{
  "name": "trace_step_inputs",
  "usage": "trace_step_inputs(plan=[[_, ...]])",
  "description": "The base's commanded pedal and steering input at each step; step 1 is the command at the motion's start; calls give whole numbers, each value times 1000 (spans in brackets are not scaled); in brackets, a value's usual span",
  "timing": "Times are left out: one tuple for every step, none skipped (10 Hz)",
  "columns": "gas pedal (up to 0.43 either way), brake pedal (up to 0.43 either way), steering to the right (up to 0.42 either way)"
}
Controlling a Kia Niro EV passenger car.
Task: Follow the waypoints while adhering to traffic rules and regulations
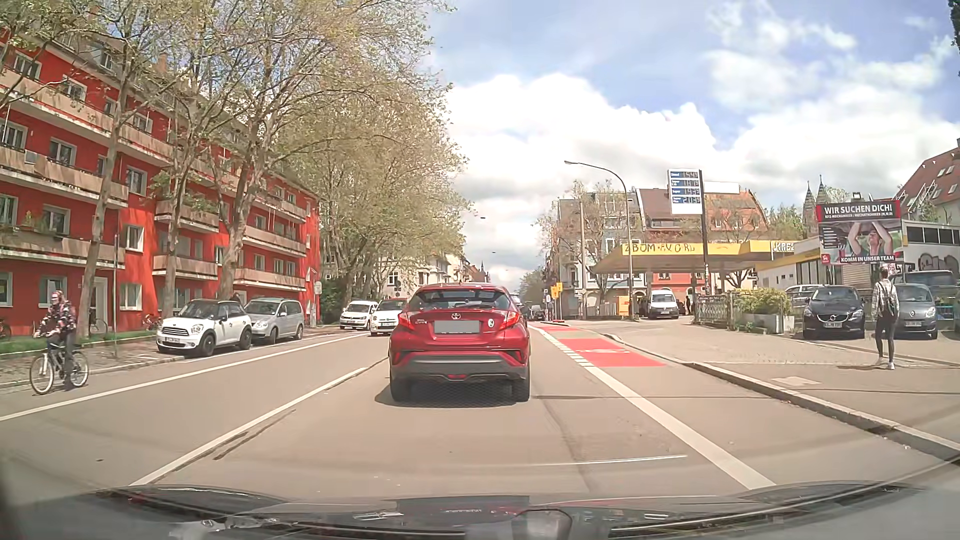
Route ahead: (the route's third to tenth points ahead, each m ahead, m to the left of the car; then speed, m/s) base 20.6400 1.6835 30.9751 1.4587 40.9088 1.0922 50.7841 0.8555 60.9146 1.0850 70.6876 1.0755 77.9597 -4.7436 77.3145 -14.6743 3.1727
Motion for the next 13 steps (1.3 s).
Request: trace_step_inputs(plan=[[0,0,13],[0,0,12],[20,0,11],[20,0,10],[20,0,10],[20,0,10],[20,0,10],[20,0,10],[20,0,10],[20,0,10],[20,0,10],[20,0,7],[20,0,0]])
